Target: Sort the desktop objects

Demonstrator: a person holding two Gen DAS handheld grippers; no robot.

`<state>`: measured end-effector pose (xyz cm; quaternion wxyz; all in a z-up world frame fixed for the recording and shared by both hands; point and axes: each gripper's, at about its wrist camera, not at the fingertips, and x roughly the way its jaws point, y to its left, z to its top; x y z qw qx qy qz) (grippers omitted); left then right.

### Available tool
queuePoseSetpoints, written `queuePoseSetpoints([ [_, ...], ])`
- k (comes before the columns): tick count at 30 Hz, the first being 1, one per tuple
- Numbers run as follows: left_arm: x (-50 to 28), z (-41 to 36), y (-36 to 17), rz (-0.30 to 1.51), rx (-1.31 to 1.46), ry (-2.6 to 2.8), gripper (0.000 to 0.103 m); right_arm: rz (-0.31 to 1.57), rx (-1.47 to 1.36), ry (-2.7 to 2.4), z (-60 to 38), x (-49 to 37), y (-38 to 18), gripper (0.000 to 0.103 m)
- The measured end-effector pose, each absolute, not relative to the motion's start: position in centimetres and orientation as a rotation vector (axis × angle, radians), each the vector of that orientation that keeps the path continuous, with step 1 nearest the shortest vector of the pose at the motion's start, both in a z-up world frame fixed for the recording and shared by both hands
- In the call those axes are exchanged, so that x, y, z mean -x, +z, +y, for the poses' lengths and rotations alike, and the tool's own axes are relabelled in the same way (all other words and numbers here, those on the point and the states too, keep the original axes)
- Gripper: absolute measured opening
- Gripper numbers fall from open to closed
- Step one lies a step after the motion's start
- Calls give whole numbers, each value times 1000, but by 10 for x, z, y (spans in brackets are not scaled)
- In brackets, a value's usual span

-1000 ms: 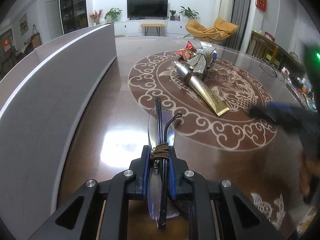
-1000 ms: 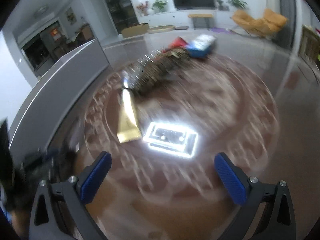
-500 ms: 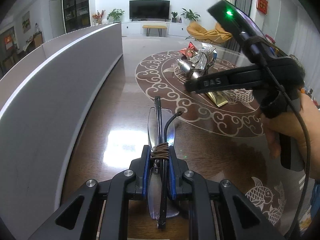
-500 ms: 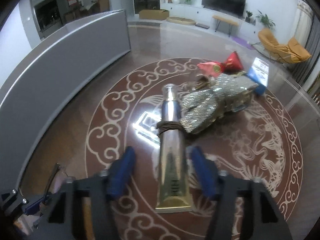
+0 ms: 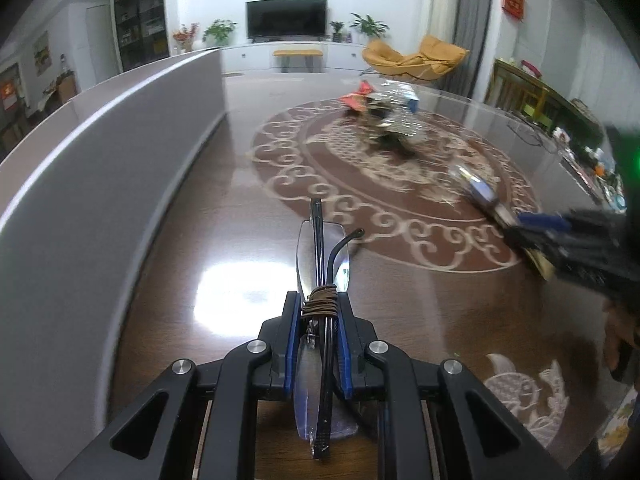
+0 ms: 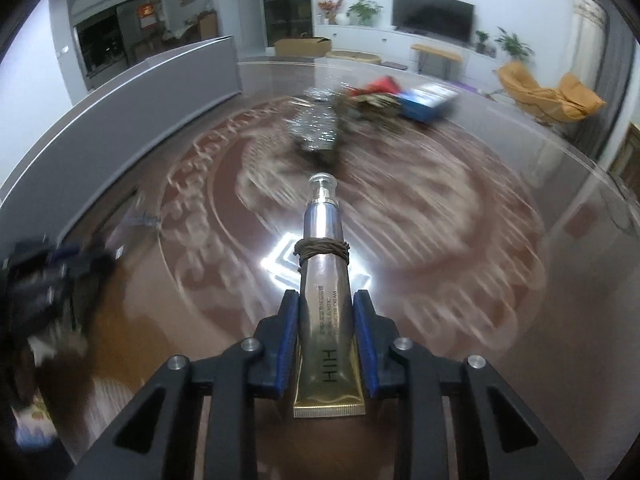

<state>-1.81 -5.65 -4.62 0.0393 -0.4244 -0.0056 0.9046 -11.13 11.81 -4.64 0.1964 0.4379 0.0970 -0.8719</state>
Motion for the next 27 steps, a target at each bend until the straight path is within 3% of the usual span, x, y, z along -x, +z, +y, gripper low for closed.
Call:
queuePoseSetpoints([
  [10,40,16,-44,49,1264,2665,19,150,-1242,-2561,196,76,-41,32],
  [11,41,16,-43,36,1264,2659,25,142,-1240,-2556,193,79,-41,37],
  [13,41,17,-43,21,1255,2635,33,159,-1248,-2552,189,75,-42,67],
  [15,41,23,-43,57,1252,2617,42,214,-1290,-2551,182,78,-46,83],
  [16,40,27,-44,87,1252,2618,53,221,-1289,-2548,181,76,-47,84],
  [17,39,32,-44,132,1269,2635,75,223,-1289,-2548,182,76,-47,84],
  [18,40,34,-46,169,1298,2672,80,218,-1288,-2548,182,76,-47,84],
  [24,42,12,-45,20,1310,2688,82,151,-1299,-2591,192,74,-46,84],
  [27,40,15,-46,40,1317,2693,82,85,-1295,-2604,200,75,-45,84],
])
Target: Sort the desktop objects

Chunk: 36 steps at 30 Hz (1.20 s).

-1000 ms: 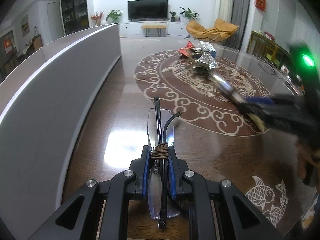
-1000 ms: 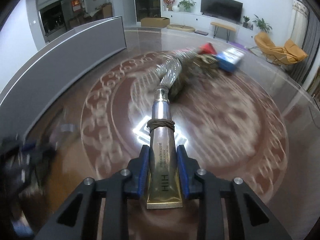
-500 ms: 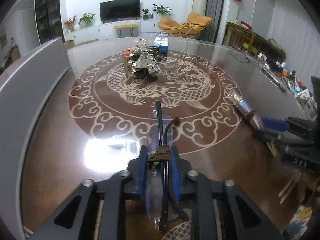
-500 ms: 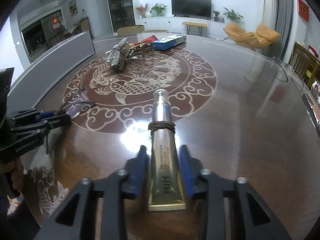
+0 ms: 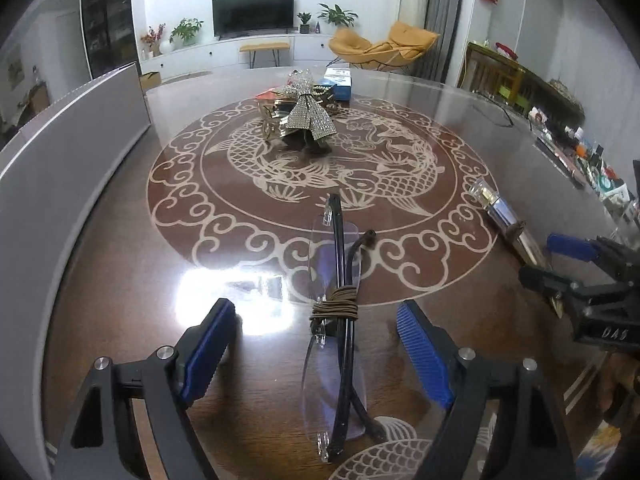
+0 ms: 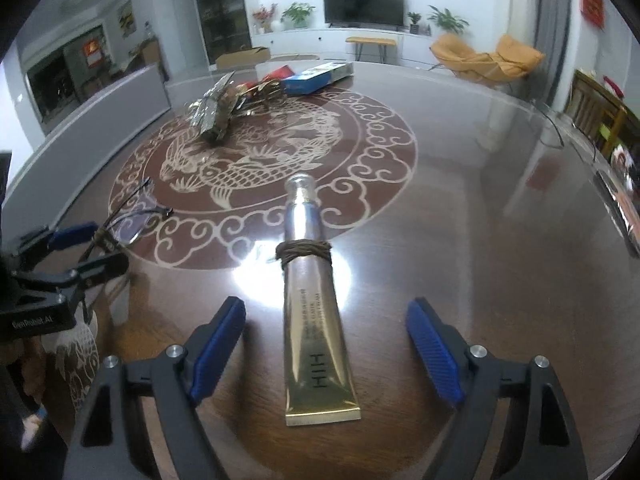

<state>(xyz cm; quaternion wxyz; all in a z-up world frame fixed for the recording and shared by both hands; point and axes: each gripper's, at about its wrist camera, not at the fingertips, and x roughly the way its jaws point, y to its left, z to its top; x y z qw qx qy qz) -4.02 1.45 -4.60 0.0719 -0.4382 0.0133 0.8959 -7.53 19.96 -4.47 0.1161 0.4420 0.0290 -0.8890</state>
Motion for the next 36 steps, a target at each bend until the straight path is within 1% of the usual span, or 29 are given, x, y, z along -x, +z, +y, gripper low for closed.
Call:
queuePoseSetpoints([
  [3,40,21,-48,100,1336,2695,84,57,-1289,-2603,202,75,-44,84],
  [4,40,21,-49,106,1337,2695,86,63,-1290,-2603,201,75,-45,84],
  [9,40,20,-48,101,1348,2693,90,114,-1302,-2602,196,75,-46,85],
  [16,42,22,-49,106,1365,2679,98,126,-1305,-2602,195,75,-47,86],
  [22,42,22,-49,107,1366,2678,99,160,-1313,-2600,192,75,-48,87],
  [36,42,22,-49,107,1367,2679,99,169,-1315,-2598,191,75,-49,88],
])
